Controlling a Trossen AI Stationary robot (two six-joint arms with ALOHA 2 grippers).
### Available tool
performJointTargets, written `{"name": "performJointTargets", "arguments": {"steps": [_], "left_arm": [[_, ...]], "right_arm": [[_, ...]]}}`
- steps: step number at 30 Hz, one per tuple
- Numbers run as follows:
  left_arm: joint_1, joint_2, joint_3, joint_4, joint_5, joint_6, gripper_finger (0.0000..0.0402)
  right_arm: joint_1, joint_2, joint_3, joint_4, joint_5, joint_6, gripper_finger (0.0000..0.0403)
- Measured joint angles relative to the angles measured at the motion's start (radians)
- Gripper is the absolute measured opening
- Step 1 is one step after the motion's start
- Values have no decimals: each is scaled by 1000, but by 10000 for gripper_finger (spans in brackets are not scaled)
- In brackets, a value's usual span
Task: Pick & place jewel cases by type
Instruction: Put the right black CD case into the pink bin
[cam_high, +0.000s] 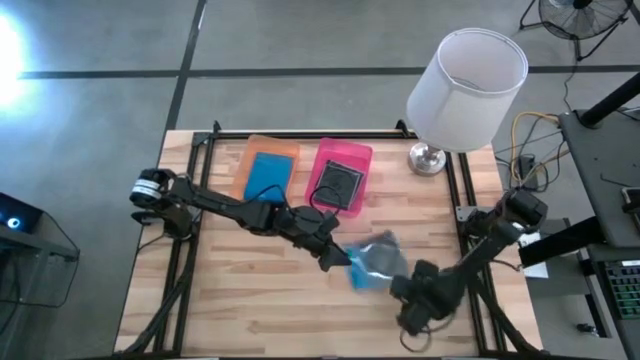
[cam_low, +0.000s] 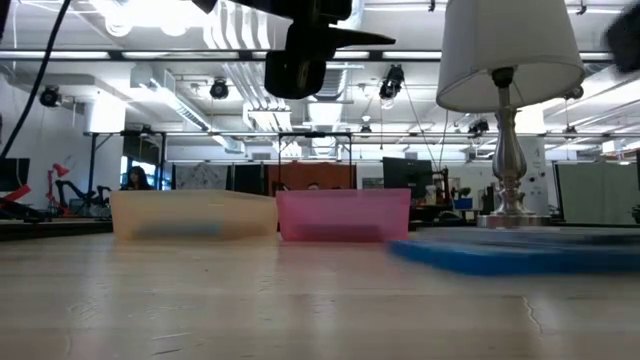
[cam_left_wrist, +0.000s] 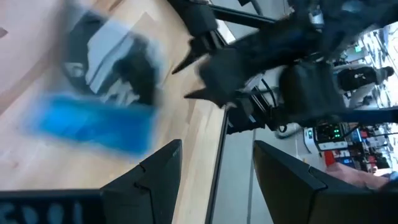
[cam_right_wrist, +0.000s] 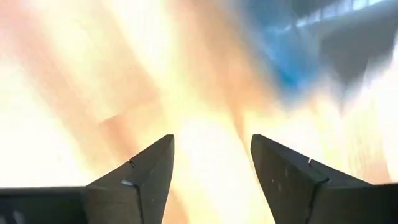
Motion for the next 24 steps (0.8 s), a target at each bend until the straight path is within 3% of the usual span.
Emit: {"name": "performJointTargets", "arguments": {"steps": [2, 5, 8, 11, 14, 18, 20, 24], "left_arm": [[8, 0, 0, 5, 2, -1, 181], [16, 0, 2, 4, 6, -1, 181], [20, -2, 2, -27, 4, -3, 181], [19, -13, 3, -187, -40, 34, 181], [-5, -26, 1, -481, -152, 71, 181], [-60, -44, -4, -746, -251, 9, 181], [-82, -82, -23, -727, -283, -44, 181], [-80, -183, -128, -560, -319, -122, 181]], "right_arm": [[-2, -2, 58, -31, 57, -69, 209], [1, 2, 108, -157, 59, -53, 209], [4, 3, 116, -301, 86, 136, 209], [-23, -18, 69, -327, 79, 356, 209], [-109, -29, 4, -141, 82, 458, 209], [-220, -34, -97, 375, 134, 417, 209], [-246, -34, -140, 534, 202, 454, 207], [-252, -44, -238, 592, 403, 688, 198]]}}
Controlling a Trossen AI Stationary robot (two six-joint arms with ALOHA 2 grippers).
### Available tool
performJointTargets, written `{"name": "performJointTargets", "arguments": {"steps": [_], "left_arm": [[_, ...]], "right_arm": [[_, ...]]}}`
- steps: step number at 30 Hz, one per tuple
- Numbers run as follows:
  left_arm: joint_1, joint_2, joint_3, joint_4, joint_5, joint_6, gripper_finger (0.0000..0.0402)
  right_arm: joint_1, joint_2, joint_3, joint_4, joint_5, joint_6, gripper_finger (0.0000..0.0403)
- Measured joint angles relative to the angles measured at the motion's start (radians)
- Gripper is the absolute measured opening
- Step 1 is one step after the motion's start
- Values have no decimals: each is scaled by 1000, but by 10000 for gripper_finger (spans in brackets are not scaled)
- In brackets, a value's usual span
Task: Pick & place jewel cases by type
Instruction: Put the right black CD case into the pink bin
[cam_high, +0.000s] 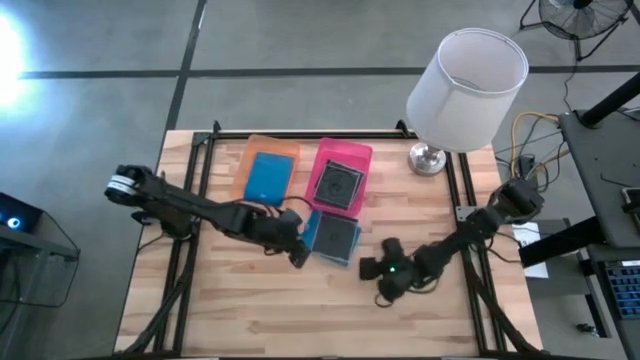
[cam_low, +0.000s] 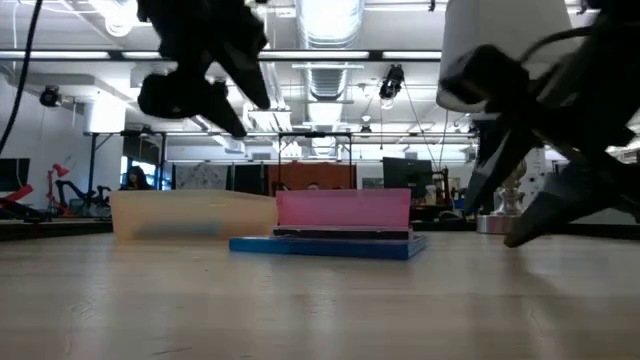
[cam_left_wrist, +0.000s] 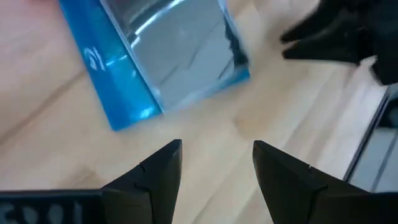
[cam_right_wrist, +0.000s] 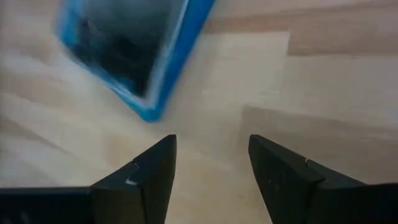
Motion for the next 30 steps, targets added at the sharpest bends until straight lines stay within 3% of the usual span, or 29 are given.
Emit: {"name": "performJointTargets", "arguments": {"steps": [4, 6, 10, 15, 17, 22, 30], "left_arm": [[44, -63, -170, 234, 6, -35, 181], [68, -67, -239, 364, 58, -43, 181], [104, -34, -291, 408, 83, -34, 181], [131, 32, -282, 404, 66, 0, 181], [144, 72, -260, 426, 66, 12, 181], [177, 199, -210, 451, 89, 7, 181], [214, 374, -30, 482, 149, 79, 181]], "right_arm": [[49, -15, -160, 313, 276, 252, 191], [37, 11, -216, 472, 325, 245, 189], [5, 31, -237, 560, 323, 187, 192], [-82, 39, -225, 555, 177, 143, 203], [-115, 42, -220, 555, 125, 131, 207], [-164, 46, -203, 548, 121, 126, 213], [-207, 62, -178, 492, 72, 28, 212]]}}
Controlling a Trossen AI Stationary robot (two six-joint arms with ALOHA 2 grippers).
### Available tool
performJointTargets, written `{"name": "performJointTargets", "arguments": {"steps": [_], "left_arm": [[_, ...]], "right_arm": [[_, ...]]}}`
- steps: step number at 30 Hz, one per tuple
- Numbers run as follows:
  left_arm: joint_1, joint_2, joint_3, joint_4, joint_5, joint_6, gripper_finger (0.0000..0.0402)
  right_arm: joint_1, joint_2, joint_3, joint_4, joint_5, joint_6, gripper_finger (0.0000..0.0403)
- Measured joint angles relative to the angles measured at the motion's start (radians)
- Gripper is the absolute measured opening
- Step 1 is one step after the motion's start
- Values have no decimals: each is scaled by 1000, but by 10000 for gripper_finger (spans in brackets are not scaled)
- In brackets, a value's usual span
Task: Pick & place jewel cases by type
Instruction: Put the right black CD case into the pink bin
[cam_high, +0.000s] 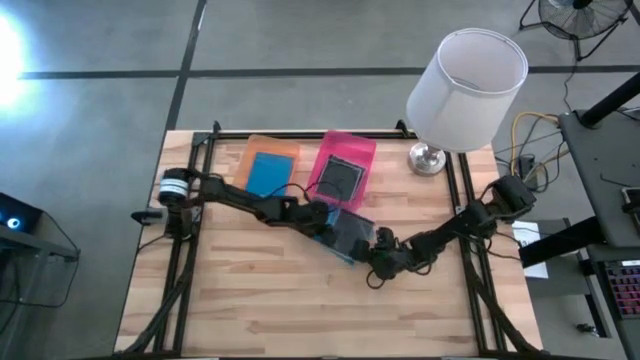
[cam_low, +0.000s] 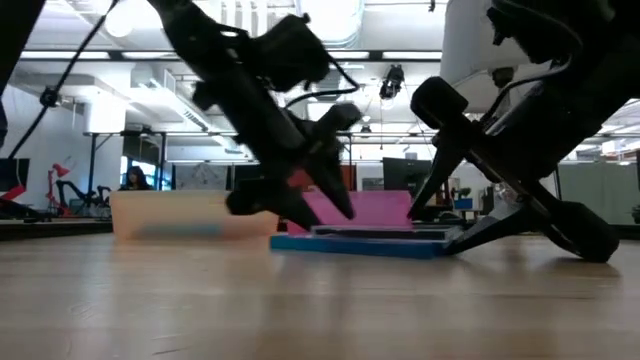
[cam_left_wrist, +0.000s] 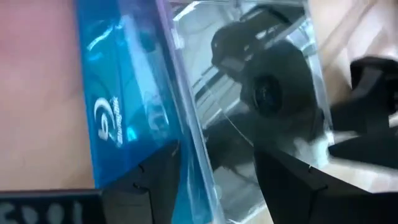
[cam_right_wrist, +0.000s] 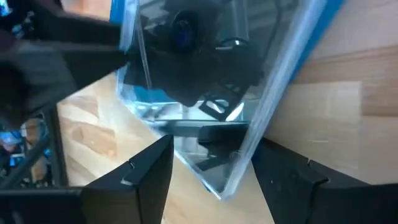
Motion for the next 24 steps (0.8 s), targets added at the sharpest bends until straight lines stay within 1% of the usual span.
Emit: {"name": "performJointTargets", "arguments": {"steps": [2, 5, 7, 9, 12, 15, 17, 21, 24], "left_arm": [[2, 15, 40, -9, -7, 40, 181], [0, 28, 89, -39, -1, 84, 181], [0, 29, 116, -86, 11, 88, 181], [-3, 25, 126, -120, 45, 88, 181], [-27, 24, 121, -143, 124, 77, 181], [-64, 24, 121, -135, 193, 63, 181], [-85, 24, 122, -109, 210, 64, 180], [-99, 21, 123, -111, 177, 63, 180], [-98, 21, 123, -117, 151, 46, 180]], "right_arm": [[-1, 0, -11, -27, -5, 36, 212], [0, -2, -35, -19, -1, 91, 212], [0, -3, -37, -19, 4, 90, 212], [9, -13, -40, -22, 10, 91, 210], [46, -26, -43, -44, 94, 105, 201], [92, -31, -43, -67, 158, 158, 184], [131, -30, -42, -77, 199, 190, 171], [197, -41, -43, -83, 253, 201, 134], [224, -57, -46, -76, 253, 142, 101]]}}
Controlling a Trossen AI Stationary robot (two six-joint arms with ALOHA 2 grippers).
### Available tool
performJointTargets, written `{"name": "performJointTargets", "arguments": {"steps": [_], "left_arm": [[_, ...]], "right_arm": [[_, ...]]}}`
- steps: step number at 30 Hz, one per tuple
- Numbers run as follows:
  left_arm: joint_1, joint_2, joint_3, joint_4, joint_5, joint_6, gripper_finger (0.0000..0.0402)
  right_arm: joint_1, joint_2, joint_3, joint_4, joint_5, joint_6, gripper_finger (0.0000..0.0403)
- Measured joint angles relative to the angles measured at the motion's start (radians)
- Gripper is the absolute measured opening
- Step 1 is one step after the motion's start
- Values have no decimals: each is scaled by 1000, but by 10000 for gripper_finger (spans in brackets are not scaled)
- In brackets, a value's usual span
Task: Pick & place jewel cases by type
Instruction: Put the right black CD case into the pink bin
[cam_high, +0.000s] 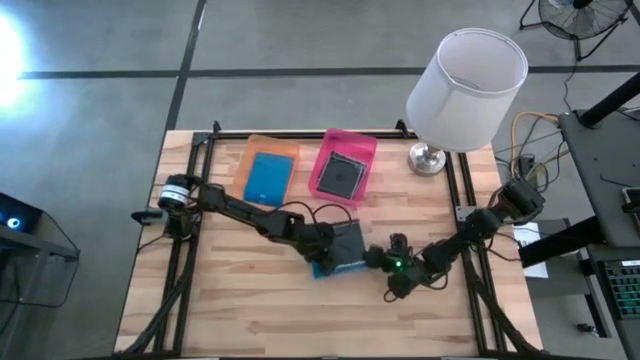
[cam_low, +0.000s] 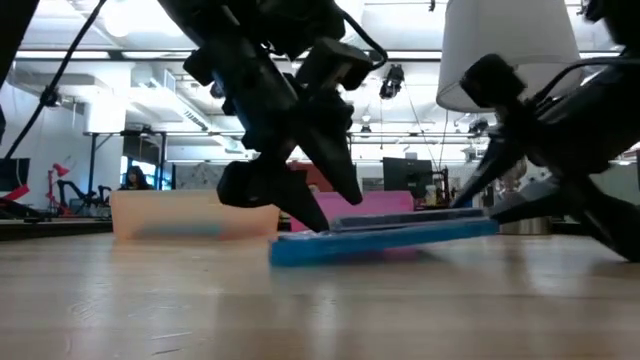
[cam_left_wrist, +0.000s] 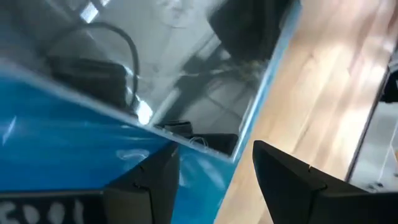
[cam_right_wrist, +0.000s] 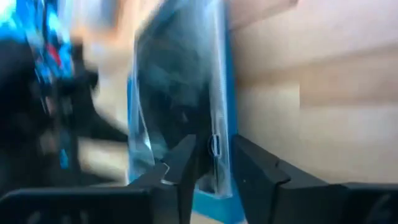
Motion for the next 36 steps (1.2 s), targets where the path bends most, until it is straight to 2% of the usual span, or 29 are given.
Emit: {"name": "performJointTargets", "arguments": {"steps": [4, 7, 13, 17, 21, 24, 29, 32, 36], "left_arm": [[5, 0, 0, 6, -48, -7, 180], [9, 0, 17, 34, -88, -6, 180], [3, -2, 68, 51, -77, 17, 180], [-7, 2, 83, 55, -84, 28, 180], [-24, 0, 71, 37, -74, 35, 180], [-30, 0, 69, -47, -63, 68, 180], [-50, -9, 67, -141, -57, 76, 180], [-66, -52, 65, -168, -78, 85, 180], [-107, -185, 48, -198, -211, 80, 180]], "right_arm": [[6, -31, -3, 46, -100, -116, 71], [6, -56, 10, 83, -152, -158, 69], [-3, -58, 52, 78, -102, -193, 103], [-13, -59, 78, 51, -26, -209, 128], [-15, -62, 99, 38, 7, -239, 132], [-10, -62, 112, 7, 7, -242, 105], [5, -63, 128, -47, 6, -233, 23], [11, -64, 127, -48, 7, -231, 14], [20, -86, 130, -25, 44, -242, 12]]}}
